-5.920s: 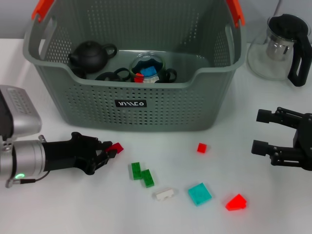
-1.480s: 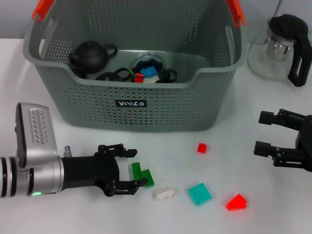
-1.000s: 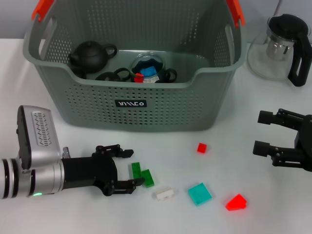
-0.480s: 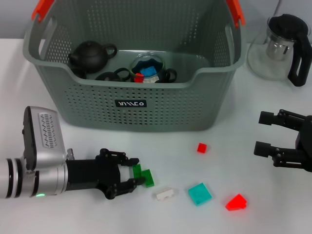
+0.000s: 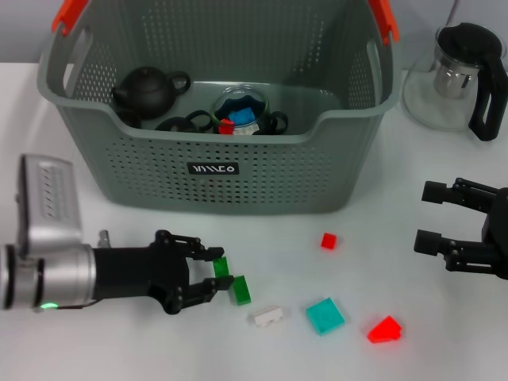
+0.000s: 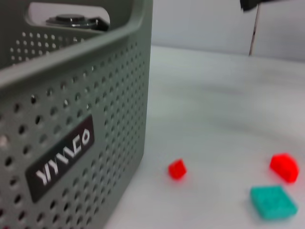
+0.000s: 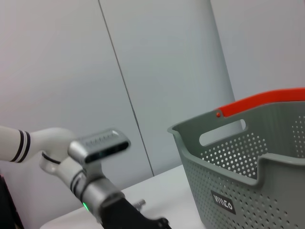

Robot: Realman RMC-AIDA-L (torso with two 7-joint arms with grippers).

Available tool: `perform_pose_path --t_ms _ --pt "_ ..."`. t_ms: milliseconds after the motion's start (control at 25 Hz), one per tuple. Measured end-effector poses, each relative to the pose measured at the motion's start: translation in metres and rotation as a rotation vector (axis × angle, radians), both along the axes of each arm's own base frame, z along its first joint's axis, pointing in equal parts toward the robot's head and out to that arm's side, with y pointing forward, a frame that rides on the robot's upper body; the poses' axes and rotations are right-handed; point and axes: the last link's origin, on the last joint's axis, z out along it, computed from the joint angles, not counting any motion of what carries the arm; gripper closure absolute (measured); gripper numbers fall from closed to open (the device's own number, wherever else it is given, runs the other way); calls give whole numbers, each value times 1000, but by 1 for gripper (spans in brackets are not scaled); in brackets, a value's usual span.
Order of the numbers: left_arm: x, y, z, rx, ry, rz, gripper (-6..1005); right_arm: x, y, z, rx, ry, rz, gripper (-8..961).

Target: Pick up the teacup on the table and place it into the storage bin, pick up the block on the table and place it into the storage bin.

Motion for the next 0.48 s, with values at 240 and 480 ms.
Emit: perform_pose_path --t_ms 240,480 --pt "22 -12 45 -129 -238 0 582 0 0 0 -4 2 -6 39" --pt "55 -10 76 -145 -532 -68 565 0 1 0 -4 2 -5 38"
